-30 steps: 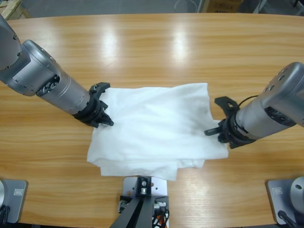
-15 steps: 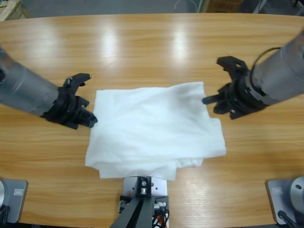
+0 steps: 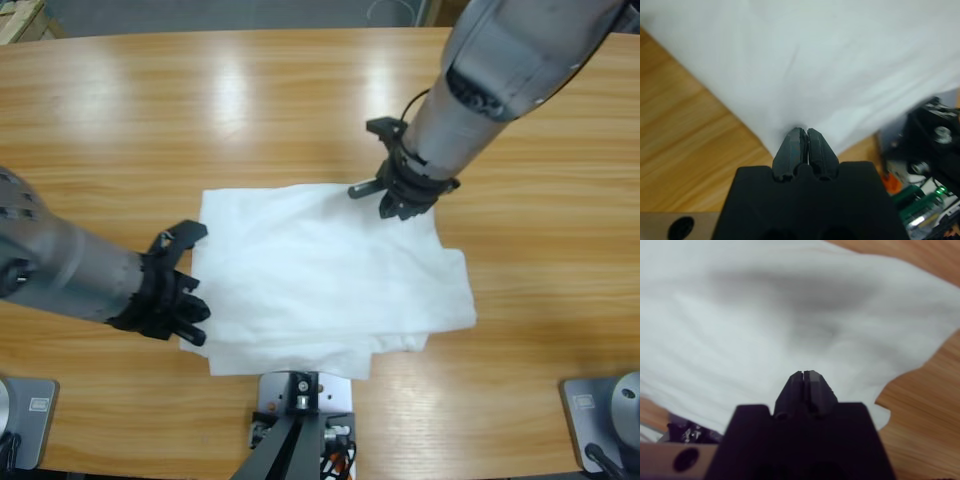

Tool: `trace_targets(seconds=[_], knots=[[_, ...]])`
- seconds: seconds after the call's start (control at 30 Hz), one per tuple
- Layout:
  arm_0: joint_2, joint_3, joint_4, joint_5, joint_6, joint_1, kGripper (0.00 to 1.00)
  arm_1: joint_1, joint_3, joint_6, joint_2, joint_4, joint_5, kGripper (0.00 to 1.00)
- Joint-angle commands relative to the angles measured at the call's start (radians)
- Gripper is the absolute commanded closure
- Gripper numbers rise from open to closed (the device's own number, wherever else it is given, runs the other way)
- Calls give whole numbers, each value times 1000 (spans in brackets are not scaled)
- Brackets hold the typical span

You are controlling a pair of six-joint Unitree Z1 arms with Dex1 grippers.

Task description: Fold clothes

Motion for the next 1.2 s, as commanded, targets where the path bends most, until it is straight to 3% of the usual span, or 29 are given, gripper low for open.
trace_targets(seconds=[0.03, 0.27, 0.53, 0.8, 0.9, 1.03, 1.1, 1.2], knots=[[138, 103, -130, -26, -11, -9, 1000, -20, 4, -30, 113, -15, 16, 1000], [138, 151, -157, -33, -18, -8, 1000, -87, -3, -59, 155, -27, -12, 1000], [123, 194, -174, -33, -23, -8, 1000, -254, 55, -142, 173, -31, -105, 1000], [129, 233, -227, -39, -31, -9, 1000, -349, 49, -197, 8, 63, -133, 1000], [119, 231, -233, -40, -34, -8, 1000, -308, 41, -176, -114, 126, -101, 1000], [22, 206, -201, -34, -34, -8, 1000, -165, 39, -84, -254, 173, -64, 1000], [-52, 158, -151, -20, -34, 2, 1000, -76, 50, -23, -281, 144, -31, 1000], [-107, 56, -74, 12, -32, 48, 1000, 44, 200, 62, -253, -25, 14, 1000]])
